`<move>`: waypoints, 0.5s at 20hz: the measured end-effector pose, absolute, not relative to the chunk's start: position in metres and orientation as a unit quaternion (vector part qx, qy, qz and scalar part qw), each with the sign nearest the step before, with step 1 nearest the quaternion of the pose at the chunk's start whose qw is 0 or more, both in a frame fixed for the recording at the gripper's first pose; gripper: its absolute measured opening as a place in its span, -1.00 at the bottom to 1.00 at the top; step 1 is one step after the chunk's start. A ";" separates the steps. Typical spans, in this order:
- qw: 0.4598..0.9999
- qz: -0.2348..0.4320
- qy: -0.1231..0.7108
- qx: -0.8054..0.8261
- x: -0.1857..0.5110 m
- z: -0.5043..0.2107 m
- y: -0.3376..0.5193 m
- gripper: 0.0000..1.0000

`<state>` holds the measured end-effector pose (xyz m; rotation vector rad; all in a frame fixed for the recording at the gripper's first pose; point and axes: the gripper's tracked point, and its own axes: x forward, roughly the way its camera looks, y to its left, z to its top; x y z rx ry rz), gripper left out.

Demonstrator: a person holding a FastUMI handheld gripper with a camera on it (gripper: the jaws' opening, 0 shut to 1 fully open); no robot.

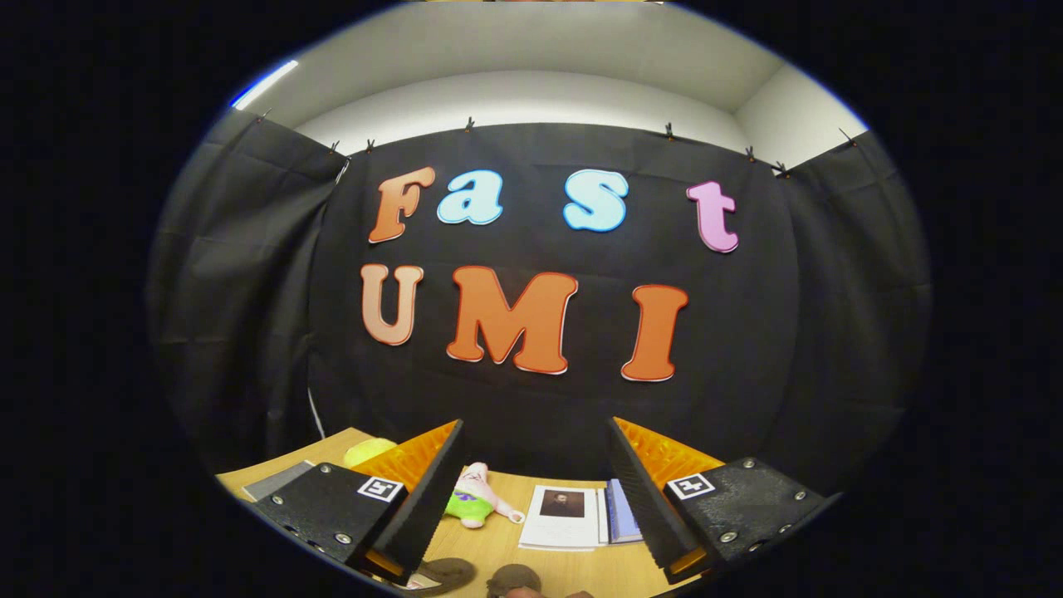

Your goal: Open the storage box then place both shoes into the box .Put the left shoe in first, then the right shoe, with the right side of both shoes facing outward in a uniform manner.

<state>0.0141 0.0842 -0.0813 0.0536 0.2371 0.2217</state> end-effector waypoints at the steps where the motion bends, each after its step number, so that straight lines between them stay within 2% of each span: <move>1: 0.982 0.125 0.134 0.032 0.013 -0.091 0.095 0.98; 10: 0.893 0.279 0.319 0.149 -0.027 -0.199 0.222 0.98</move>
